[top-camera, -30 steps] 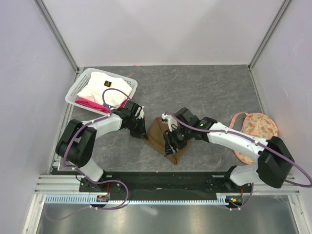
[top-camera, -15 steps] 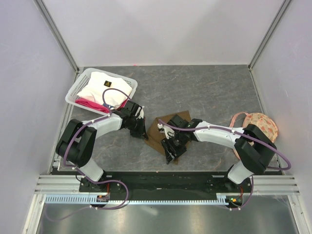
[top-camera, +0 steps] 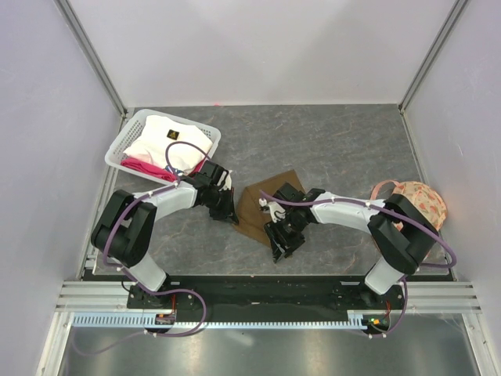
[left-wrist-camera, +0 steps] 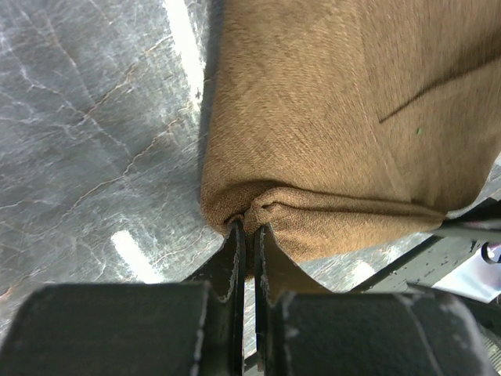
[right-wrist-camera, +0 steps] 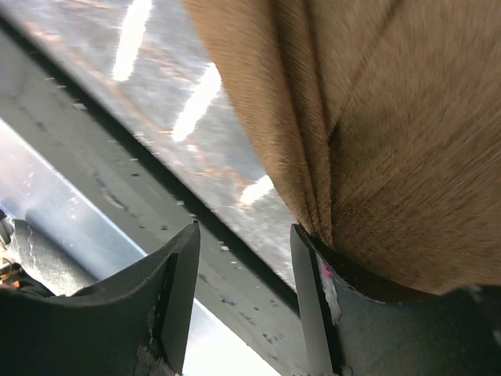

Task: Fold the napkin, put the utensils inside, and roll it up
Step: Roll the napkin with the utensil

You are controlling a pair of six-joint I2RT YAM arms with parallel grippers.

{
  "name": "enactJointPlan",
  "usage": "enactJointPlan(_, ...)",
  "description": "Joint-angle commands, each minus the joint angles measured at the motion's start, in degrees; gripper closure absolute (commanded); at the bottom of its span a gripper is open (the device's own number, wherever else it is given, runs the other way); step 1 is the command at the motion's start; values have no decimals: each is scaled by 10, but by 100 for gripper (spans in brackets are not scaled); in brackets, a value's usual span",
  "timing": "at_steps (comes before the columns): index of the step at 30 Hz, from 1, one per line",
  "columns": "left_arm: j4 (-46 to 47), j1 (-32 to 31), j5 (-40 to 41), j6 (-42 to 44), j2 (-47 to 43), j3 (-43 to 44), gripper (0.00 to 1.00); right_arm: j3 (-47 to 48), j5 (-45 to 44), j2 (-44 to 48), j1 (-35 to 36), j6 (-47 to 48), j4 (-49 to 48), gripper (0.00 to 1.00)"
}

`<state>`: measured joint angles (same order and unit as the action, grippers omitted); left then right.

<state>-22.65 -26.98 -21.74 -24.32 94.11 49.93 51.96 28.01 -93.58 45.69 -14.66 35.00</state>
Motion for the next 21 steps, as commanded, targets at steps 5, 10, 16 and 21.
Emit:
enactJointPlan(5,-13,4,38,38,26,-3,98,2,-32,38,-18,24,12,43)
enactJointPlan(10,-19,4,33,31,27,-4,98,87,-110,94,25,52,31,41)
enactJointPlan(16,-24,4,28,25,30,-4,98,110,-303,89,128,78,-39,40)
enactJointPlan(21,-24,5,24,24,31,-2,98,95,-382,53,181,127,-114,42)
